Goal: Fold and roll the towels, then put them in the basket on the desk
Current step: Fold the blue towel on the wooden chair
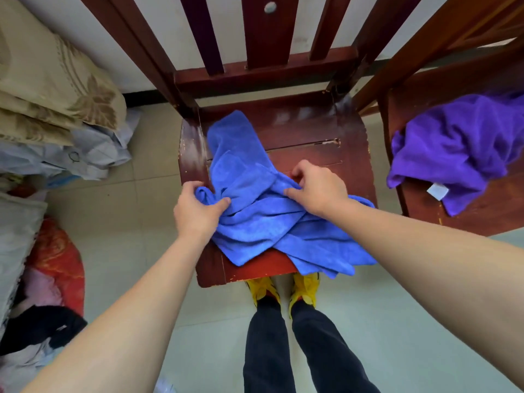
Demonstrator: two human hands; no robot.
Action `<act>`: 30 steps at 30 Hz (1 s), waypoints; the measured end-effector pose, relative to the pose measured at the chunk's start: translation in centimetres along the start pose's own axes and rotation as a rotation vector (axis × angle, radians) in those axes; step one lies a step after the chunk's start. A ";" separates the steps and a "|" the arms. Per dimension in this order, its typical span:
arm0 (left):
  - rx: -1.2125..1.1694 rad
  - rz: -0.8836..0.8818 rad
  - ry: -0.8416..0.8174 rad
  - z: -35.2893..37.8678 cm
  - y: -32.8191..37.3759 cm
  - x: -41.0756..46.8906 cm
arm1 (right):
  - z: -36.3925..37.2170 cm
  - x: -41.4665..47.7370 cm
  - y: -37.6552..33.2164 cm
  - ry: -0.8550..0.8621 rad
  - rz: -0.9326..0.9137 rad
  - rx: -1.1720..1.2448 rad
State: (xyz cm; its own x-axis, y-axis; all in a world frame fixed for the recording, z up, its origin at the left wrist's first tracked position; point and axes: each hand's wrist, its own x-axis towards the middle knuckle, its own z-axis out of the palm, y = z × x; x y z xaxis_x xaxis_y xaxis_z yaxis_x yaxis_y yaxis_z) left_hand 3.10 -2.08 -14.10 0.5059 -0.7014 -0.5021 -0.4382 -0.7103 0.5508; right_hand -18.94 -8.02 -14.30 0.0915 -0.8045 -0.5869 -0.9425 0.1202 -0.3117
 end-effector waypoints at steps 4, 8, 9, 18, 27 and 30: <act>-0.203 -0.014 0.106 0.0 0.4 2.5 | 0.7 0.4 -0.1 0.032 0.046 0.020; -0.426 -0.245 0.270 -1.0 -0.3 3.0 | -2.7 0.1 5.0 0.232 0.315 0.222; -0.443 -0.304 0.230 -0.9 -0.7 2.9 | -3.5 -0.1 6.4 0.198 0.348 0.186; -0.536 -0.419 0.002 0.0 0.3 3.6 | -4.6 2.9 4.2 0.099 0.279 0.340; -0.825 -0.442 -0.166 -0.6 4.7 7.2 | -3.9 3.3 6.3 0.335 0.413 0.401; -0.941 -0.452 -0.250 -0.4 6.1 8.0 | -3.7 1.7 8.8 0.254 0.467 0.366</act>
State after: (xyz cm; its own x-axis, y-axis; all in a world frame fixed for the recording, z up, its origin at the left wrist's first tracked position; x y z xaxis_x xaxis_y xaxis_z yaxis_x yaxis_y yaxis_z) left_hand 4.81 -12.02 -14.47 0.2648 -0.4530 -0.8513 0.5536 -0.6514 0.5189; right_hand -28.25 -10.45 -15.29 -0.4227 -0.7268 -0.5414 -0.6899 0.6455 -0.3277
